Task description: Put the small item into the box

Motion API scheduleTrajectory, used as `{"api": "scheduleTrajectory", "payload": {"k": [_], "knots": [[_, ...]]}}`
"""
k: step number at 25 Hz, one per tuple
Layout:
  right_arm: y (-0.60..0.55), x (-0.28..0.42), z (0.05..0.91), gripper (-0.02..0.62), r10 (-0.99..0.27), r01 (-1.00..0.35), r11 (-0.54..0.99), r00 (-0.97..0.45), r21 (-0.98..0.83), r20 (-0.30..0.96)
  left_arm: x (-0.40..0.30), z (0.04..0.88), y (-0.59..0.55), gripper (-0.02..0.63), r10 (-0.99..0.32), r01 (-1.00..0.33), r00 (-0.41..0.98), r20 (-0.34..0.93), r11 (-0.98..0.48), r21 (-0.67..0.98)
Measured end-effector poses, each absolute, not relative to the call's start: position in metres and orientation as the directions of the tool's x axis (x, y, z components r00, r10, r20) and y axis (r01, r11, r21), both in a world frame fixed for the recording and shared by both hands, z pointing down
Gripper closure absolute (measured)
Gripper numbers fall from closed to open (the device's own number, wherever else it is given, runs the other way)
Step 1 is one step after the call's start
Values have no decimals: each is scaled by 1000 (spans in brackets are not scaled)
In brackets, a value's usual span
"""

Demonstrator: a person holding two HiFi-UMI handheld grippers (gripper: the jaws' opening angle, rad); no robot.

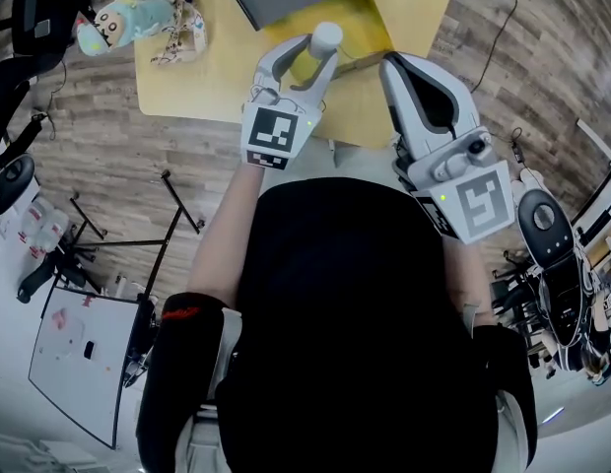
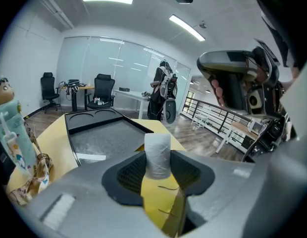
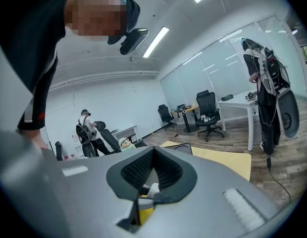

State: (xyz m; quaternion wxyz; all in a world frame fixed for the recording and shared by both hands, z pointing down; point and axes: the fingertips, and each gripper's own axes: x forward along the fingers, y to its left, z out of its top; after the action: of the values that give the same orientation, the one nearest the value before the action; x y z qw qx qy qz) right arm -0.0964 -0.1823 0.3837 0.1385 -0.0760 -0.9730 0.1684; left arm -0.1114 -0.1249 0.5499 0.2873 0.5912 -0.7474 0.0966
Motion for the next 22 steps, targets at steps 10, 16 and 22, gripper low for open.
{"api": "scheduleTrajectory", "payload": {"k": [10,16,22], "knots": [[-189,-106,395,592,178,73,929,-947,-362,267,-111,588,-127,440,-750,-934,-73,658,282,218],[-190,-116,401,592,187,78,928,-943,-363,276,-116,606,-131,440,-701,-929,-35,713,286,235],[-194,-122,404,592,189,76,925,-942,-372,279,-115,615,-138,440,-661,-927,-13,751,290,239]]}}
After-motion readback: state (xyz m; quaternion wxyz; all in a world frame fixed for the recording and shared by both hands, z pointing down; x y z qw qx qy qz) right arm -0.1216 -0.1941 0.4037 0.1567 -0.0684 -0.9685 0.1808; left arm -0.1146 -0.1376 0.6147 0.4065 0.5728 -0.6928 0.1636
